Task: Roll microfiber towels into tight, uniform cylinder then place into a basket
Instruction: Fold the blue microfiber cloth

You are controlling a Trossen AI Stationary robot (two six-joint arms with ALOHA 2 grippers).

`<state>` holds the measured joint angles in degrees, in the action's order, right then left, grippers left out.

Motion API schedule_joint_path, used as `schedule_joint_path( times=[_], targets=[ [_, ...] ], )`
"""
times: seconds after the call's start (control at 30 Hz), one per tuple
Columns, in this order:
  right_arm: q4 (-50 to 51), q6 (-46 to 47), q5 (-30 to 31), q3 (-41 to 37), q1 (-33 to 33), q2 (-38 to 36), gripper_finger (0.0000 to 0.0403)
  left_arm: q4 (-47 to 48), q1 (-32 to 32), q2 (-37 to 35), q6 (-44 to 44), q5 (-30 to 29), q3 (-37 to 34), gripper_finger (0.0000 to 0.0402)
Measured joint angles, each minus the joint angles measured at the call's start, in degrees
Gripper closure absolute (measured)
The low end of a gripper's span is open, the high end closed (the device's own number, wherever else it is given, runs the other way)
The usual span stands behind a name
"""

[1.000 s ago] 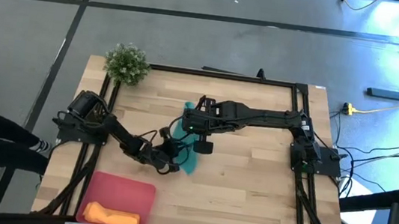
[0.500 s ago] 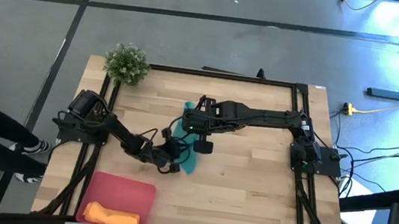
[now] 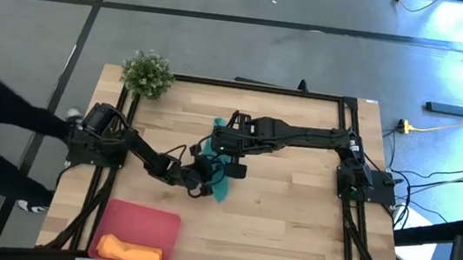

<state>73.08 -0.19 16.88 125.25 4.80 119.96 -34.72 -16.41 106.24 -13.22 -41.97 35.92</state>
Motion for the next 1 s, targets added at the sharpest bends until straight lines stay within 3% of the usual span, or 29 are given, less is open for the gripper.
schedule_joint_path(
  times=[0.33,0.77,0.87,1.0],
  targets=[
    [0.0,0.0,0.0,0.0,0.0,0.0,0.0402,1.8,0.9,0.0,3.2,-0.5,0.0,0.0307],
    [-1.5,-0.4,0.0,0.0,0.0,0.0,0.0395,5.7,2.7,0.0,-1.3,-1.3,0.0,0.0311],
    [-1.5,-0.4,0.0,0.0,0.0,0.0,0.0394,6.7,3.2,0.0,-3.2,-1.4,0.0,0.0332],
    [-1.5,-0.4,0.0,0.0,0.0,0.0,0.0394,7.3,3.1,0.1,-3.2,-1.4,0.0,0.0390]
  ],
)
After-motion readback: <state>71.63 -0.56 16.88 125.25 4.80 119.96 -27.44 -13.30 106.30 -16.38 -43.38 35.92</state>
